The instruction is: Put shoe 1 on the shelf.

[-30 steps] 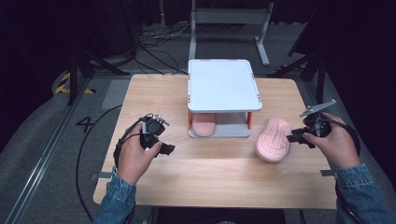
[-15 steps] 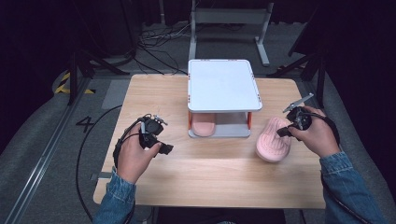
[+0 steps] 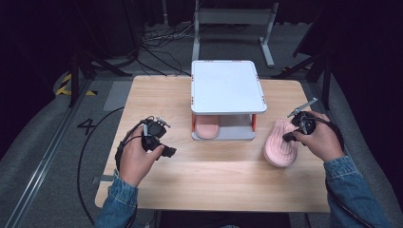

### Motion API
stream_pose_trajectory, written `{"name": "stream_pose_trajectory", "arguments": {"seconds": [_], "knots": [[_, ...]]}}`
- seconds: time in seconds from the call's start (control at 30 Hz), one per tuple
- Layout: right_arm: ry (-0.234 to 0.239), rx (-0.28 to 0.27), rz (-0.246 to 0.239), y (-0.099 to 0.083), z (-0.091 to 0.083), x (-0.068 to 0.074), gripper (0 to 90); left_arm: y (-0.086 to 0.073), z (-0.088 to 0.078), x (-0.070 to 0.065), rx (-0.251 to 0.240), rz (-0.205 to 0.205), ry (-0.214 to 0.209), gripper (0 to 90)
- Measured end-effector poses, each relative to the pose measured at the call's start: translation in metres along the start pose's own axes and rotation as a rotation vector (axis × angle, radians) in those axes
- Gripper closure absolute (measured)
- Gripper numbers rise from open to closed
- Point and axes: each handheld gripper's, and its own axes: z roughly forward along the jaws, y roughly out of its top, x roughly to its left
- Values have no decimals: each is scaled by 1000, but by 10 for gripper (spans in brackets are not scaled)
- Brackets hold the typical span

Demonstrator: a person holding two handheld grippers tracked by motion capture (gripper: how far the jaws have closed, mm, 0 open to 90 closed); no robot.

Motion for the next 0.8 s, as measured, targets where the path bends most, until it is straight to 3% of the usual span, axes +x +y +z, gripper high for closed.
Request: {"name": "stream_pose_trajectory", "arguments": {"seconds": [0.2,0.33,0.37,0.63,0.8], "knots": [[-27,-22,59,-30,-8,-5,876,3,3,-2,7,4,-2,198],[-55,11,80,-45,-6,-8,845,5,5,-4,11,14,-10,199],[-54,7,108,-55,-5,-12,838,6,6,-4,12,14,-13,199],[-56,29,149,-74,-1,-18,779,8,7,-4,12,15,-18,198],[-51,13,182,-86,1,-22,713,8,6,-5,10,16,-18,198]]}}
